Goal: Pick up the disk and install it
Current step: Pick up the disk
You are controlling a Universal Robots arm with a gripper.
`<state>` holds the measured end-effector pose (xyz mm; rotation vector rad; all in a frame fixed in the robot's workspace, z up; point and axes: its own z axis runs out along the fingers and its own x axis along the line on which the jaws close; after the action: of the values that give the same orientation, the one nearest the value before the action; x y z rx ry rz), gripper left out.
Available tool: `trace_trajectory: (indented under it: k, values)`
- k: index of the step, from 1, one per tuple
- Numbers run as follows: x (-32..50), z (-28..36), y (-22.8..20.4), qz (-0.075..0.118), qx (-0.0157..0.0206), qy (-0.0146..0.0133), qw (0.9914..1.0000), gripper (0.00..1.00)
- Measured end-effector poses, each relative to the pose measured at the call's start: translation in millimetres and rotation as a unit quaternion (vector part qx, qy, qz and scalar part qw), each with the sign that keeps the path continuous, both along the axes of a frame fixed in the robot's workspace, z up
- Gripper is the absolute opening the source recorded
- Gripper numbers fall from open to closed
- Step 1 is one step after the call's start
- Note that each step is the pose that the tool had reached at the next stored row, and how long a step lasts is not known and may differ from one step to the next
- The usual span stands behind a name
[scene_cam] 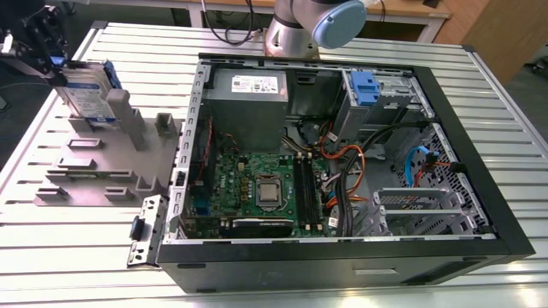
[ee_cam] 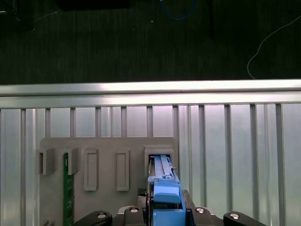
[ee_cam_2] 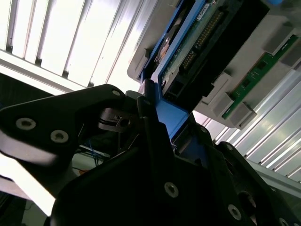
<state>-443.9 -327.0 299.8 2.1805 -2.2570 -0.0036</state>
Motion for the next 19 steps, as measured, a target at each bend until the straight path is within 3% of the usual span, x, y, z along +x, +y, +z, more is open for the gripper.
trace_trajectory:
  k: [19]
  values:
    - [0.0, 8.5, 0.0, 0.0, 0.0, 0.0, 1.0, 0.36]
